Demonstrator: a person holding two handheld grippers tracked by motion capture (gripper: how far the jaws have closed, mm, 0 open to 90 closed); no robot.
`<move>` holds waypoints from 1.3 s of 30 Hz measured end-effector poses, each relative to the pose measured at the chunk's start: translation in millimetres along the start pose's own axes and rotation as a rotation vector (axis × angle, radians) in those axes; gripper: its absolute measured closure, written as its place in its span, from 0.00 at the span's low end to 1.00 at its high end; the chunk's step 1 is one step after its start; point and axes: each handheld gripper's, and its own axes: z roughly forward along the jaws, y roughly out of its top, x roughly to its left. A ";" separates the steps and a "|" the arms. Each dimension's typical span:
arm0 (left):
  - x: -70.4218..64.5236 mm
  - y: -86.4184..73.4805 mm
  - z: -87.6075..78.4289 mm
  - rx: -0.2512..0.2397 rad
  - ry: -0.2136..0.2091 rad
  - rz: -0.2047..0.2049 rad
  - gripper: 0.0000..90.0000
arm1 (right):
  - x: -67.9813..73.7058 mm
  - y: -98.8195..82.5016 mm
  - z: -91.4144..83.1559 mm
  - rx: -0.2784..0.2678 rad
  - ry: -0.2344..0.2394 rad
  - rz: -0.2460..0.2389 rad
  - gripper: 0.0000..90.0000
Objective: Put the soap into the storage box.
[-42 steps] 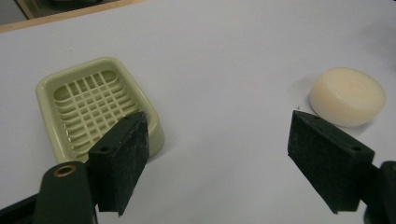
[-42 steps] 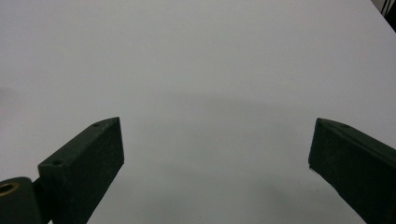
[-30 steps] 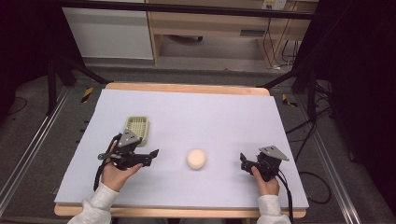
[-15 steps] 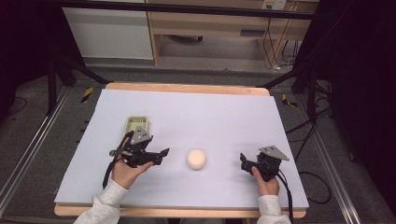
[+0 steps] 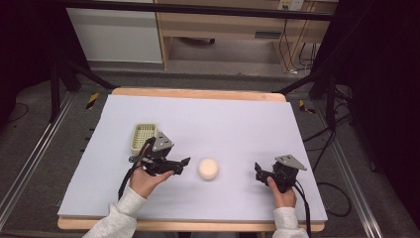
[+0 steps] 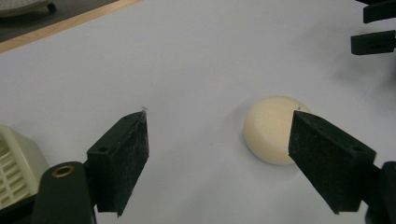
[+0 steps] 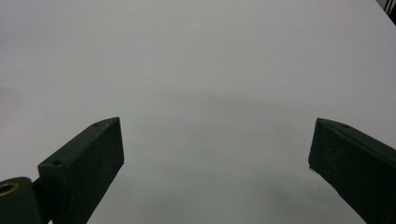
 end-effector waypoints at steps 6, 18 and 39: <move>-6.9 4.0 9.0 0.018 -0.016 0.017 0.22 | -0.1 0.0 0.2 -0.001 -0.002 0.001 0.04; -16.8 8.2 26.3 0.045 -0.041 0.034 0.22 | -0.3 0.0 0.5 0.003 -0.004 0.004 0.04; -28.5 11.1 46.2 0.086 -0.066 0.042 0.21 | 0.0 0.0 0.4 0.002 -0.004 0.003 0.04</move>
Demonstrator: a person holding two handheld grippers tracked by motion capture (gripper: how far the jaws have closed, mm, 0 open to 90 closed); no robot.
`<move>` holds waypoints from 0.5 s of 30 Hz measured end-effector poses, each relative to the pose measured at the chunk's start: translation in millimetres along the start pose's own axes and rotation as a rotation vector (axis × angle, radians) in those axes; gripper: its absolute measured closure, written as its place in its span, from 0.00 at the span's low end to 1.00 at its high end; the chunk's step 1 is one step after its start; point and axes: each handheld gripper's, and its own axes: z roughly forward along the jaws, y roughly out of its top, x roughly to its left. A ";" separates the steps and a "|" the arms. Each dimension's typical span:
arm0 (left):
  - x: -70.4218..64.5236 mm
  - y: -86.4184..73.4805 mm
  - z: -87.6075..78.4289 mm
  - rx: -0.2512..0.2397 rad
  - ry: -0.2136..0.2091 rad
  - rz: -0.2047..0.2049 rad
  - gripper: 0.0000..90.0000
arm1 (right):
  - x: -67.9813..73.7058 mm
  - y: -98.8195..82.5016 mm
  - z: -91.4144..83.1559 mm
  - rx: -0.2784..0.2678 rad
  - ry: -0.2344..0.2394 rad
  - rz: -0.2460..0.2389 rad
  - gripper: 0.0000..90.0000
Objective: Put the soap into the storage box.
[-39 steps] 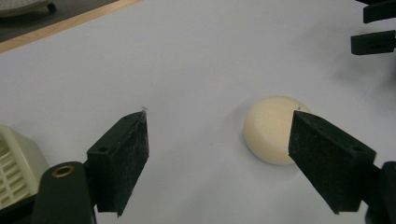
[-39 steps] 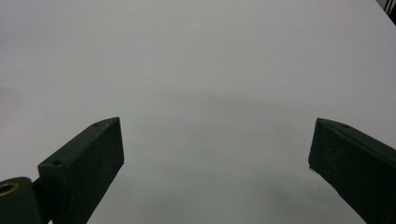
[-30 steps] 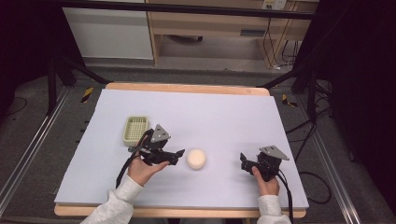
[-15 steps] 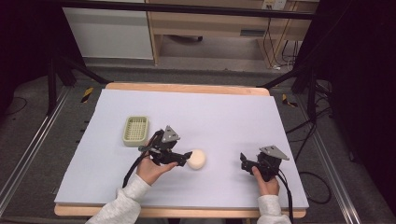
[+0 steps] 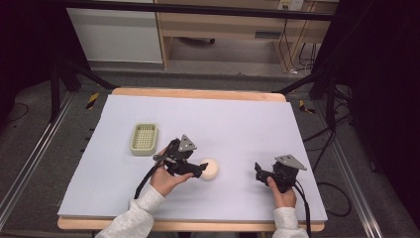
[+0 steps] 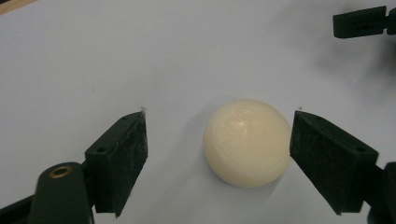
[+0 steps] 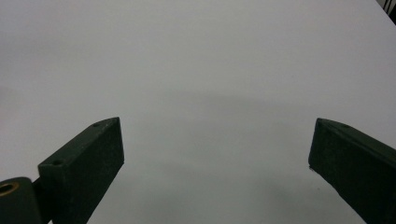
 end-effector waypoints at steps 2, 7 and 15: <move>-0.7 0.7 1.6 0.009 -0.002 0.005 0.21 | -0.1 0.0 0.0 0.000 0.001 0.001 0.04; -3.4 0.9 6.5 0.024 -0.006 0.010 0.20 | 0.0 0.0 -0.1 -0.001 0.000 0.000 0.04; -8.7 0.5 13.9 0.039 -0.012 0.018 0.19 | -0.1 0.0 0.1 0.001 0.002 0.000 0.04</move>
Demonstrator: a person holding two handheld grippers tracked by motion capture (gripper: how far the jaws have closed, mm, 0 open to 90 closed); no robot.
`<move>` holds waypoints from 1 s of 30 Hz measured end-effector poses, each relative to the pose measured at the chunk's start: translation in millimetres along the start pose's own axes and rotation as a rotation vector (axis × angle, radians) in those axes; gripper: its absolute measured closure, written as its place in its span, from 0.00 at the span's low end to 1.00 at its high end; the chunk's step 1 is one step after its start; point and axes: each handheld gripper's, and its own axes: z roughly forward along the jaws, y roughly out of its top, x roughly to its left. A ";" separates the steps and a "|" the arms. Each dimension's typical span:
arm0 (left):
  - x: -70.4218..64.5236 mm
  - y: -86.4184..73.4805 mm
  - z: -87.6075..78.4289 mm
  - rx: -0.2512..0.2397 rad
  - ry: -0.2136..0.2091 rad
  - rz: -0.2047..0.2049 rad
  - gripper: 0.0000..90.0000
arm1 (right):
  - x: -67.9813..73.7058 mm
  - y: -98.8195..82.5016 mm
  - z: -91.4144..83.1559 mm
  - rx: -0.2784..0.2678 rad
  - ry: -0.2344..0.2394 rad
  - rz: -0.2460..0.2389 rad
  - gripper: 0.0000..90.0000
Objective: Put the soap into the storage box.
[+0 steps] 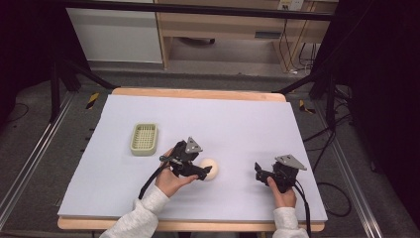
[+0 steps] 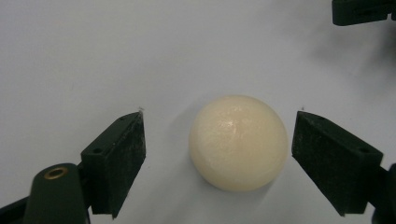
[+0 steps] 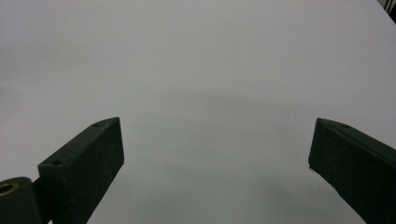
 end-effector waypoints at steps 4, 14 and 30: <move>-2.2 0.4 2.6 0.009 -0.003 0.004 0.19 | 0.0 0.0 0.0 -0.001 -0.001 -0.001 0.04; -6.7 1.6 10.9 0.023 -0.015 0.005 0.18 | 0.0 0.0 0.0 0.000 0.000 0.000 0.04; -10.7 2.5 22.8 0.048 -0.010 0.010 0.16 | -0.3 0.1 0.1 0.002 0.003 -0.001 0.04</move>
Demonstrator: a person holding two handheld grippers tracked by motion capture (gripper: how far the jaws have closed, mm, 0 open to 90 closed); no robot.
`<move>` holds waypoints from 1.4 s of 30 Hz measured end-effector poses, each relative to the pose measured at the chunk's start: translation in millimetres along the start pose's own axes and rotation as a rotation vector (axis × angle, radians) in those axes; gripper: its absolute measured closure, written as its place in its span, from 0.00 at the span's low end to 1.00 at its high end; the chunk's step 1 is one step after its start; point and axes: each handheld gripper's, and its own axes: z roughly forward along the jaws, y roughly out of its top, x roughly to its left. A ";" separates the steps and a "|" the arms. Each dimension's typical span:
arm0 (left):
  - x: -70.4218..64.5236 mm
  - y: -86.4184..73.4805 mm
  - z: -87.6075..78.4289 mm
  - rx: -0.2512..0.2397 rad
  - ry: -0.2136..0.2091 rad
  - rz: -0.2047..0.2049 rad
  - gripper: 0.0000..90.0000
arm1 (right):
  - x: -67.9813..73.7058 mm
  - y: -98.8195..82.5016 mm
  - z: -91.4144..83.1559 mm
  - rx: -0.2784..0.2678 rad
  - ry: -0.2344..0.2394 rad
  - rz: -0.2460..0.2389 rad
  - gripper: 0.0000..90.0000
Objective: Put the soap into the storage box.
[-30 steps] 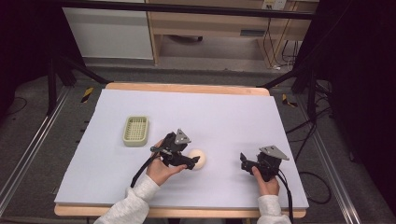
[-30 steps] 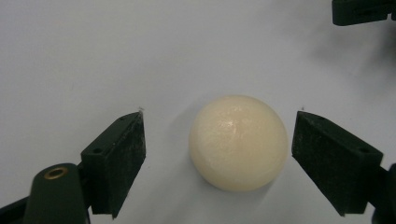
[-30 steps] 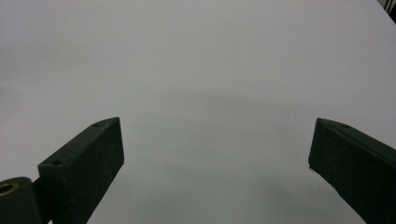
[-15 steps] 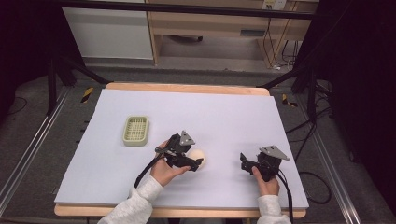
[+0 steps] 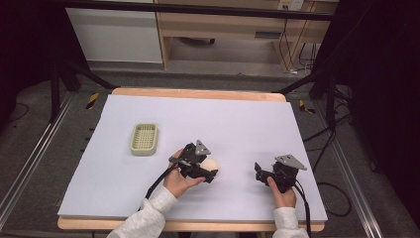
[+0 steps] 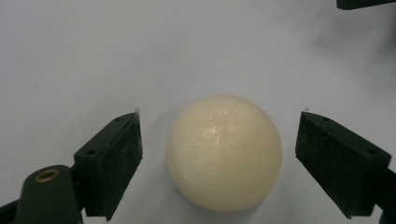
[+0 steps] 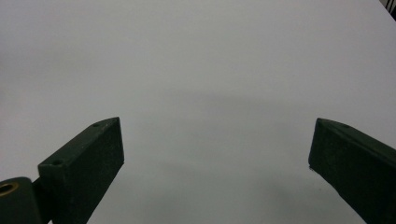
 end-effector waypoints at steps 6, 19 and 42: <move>-0.6 -0.4 5.2 0.014 0.001 0.001 0.15 | 0.0 0.0 0.0 0.001 0.000 -0.002 0.04; -3.7 -1.5 18.7 0.052 -0.013 0.000 0.16 | -0.5 0.1 0.3 0.004 0.003 0.001 0.04; -3.6 -4.1 25.1 0.097 0.001 0.006 0.24 | -0.1 0.1 0.2 0.005 0.003 -0.001 0.04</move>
